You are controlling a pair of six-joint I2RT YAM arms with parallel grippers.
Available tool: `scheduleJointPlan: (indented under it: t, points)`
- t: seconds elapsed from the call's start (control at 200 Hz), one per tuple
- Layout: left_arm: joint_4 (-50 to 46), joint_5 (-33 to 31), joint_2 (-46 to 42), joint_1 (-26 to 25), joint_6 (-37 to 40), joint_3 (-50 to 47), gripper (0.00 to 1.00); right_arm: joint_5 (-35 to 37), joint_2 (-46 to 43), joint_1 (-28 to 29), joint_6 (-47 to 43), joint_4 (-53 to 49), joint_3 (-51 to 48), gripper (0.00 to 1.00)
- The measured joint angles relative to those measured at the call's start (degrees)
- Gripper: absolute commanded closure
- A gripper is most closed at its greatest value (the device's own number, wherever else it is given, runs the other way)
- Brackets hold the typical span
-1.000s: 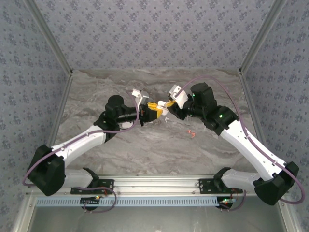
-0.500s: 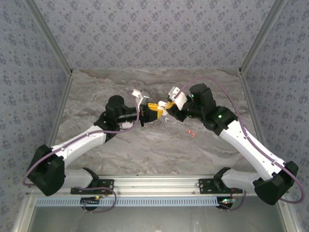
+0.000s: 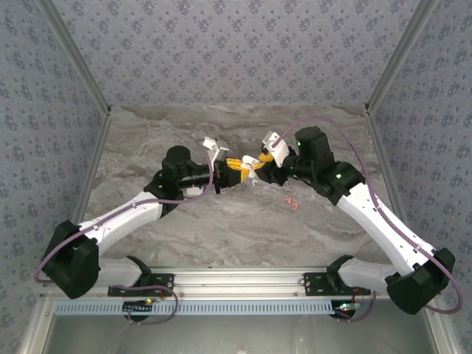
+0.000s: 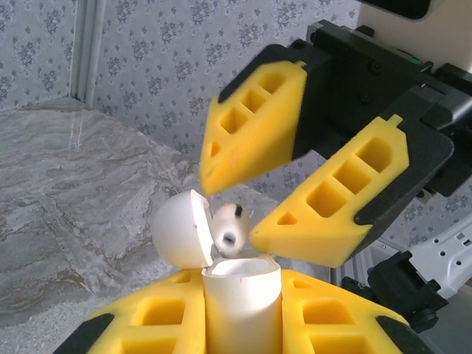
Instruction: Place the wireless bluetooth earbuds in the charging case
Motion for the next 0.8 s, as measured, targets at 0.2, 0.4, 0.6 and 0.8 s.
scheduleJointPlan:
  t: [0.2, 0.4, 0.6, 0.8]
  points:
    - [0.44, -0.09, 0.00, -0.04, 0.02, 0.00, 1.00, -8.74, -1.01, -5.40, 5.77, 1.66, 0.28, 0.36]
    - [0.37, -2.08, -0.26, -0.04, 0.44, 0.00, 1.00, -10.49, -2.12, -9.73, 11.72, 3.52, 1.20, 0.32]
    - [-0.46, -8.13, -5.25, -0.04, 2.60, -1.77, 1.00, -4.85, 2.19, -12.50, 17.33, 1.44, 1.38, 0.34]
    - [-3.43, -12.26, -10.78, -0.04, 5.27, -1.97, 1.00, 2.29, 14.19, -11.63, 21.24, -2.10, 1.46, 0.37]
